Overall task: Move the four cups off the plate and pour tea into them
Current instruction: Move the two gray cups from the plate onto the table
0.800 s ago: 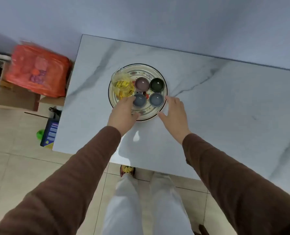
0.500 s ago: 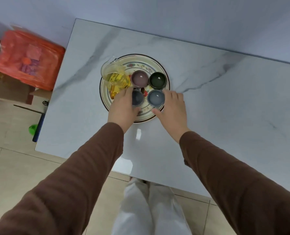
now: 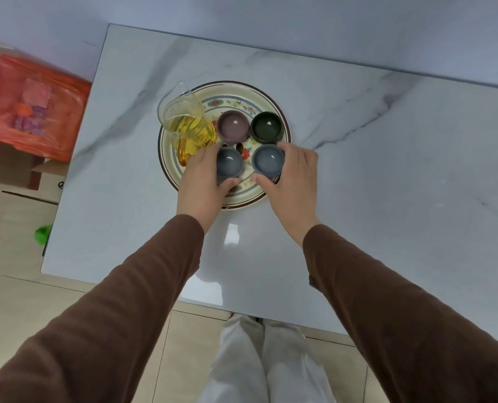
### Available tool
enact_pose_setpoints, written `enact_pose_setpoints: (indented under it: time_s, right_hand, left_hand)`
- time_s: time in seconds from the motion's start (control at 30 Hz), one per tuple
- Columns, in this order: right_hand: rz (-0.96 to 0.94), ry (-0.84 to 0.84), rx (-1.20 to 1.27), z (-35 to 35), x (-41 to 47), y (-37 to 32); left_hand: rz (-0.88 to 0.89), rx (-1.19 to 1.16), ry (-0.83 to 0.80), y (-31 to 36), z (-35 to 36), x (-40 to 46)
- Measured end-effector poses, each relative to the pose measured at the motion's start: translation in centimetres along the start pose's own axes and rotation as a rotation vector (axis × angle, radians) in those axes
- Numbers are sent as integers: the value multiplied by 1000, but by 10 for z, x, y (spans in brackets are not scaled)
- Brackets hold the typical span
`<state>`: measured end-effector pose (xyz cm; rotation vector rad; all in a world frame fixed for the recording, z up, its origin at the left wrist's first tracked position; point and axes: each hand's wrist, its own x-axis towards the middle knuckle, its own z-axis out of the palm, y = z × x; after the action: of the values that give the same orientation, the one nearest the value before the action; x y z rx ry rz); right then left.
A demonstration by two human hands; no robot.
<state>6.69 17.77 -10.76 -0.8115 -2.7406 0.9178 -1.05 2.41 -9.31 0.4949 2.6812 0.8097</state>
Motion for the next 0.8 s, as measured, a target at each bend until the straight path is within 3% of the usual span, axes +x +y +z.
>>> enact_pose_setpoints:
  time_s: [0.33, 0.8]
  right_hand:
    - [115, 137, 140, -77, -43, 34]
    - [253, 156, 92, -207, -113, 223]
  left_hand:
    - [220, 51, -22, 66, 9, -25]
    - [317, 89, -162, 231, 148, -93]
